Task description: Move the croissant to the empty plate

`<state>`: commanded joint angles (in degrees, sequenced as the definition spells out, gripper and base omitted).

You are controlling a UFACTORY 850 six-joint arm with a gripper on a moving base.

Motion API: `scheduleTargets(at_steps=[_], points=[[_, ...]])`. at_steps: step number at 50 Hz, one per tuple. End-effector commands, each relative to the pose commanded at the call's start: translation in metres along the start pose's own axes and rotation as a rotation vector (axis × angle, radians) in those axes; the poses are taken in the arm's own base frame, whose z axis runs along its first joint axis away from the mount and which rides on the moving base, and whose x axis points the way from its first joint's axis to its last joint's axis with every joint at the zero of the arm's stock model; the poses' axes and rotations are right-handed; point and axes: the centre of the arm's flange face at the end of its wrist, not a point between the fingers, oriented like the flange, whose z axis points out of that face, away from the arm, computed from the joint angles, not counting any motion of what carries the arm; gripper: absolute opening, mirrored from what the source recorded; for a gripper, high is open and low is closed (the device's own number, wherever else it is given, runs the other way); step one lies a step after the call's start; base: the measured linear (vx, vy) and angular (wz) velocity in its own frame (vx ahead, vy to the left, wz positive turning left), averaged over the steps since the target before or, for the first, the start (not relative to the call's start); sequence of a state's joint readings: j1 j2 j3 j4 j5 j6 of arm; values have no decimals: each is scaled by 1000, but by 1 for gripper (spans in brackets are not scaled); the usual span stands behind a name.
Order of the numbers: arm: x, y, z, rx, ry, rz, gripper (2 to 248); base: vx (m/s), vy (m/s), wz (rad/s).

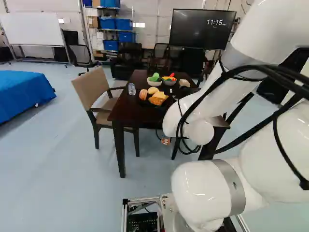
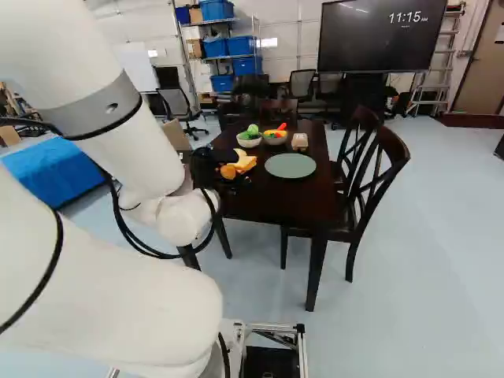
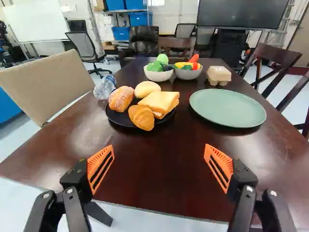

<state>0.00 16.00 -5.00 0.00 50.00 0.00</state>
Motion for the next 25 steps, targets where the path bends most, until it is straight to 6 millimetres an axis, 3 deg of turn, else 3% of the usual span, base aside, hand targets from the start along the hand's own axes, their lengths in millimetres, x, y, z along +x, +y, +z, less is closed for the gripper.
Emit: scheduleTargets(at_steps=[25], points=[[3, 0, -1, 0, 12, 0, 247, 0, 0, 0]])
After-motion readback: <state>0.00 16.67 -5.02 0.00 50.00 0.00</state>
